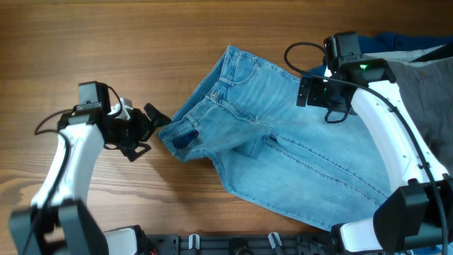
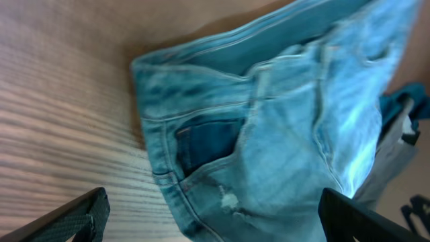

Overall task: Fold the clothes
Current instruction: 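Grasp the jeans waistband with the left gripper and pull it left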

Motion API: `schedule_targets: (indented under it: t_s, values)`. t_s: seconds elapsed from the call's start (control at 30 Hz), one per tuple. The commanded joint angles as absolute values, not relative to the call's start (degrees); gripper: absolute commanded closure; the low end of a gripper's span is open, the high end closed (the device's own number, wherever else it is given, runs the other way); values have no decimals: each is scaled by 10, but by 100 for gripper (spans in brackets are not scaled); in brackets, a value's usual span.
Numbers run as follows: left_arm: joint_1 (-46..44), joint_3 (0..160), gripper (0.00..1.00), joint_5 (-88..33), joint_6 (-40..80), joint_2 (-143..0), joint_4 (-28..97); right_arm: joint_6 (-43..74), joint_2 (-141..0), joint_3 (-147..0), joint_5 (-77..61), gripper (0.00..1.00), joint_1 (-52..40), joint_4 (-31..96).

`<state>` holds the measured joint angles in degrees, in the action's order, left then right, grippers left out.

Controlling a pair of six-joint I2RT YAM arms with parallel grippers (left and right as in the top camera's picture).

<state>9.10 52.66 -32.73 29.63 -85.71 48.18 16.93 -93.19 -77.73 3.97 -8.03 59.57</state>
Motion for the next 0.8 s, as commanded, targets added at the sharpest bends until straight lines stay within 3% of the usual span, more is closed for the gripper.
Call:
schedule_targets:
  t_s: [0.0,0.33,0.53,0.6,0.67,0.7,0.77]
  values:
    - [81,533,0,-356,352,-929,477,182,-921,-787,47,0,-78,599]
    - [19,533,0,-333,352,-999,351,182,-921,-787,47,0,-78,607]
    - [-31,533,0,-304,352,-1002,343,181,-921,-787,48,0,-78,624]
    - [-49,533,19,-303,352,-1002,343,180,-921,-787,52,0,-78,628]
    - [-54,533,51,-303,352,-1002,343,180,-921,-787,52,0,-78,631]
    - [-55,533,62,-303,352,-1002,343,180,-921,-787,52,0,-78,631]
    - [-55,533,73,-303,352,-1002,347,179,-921,-787,52,0,-78,631]
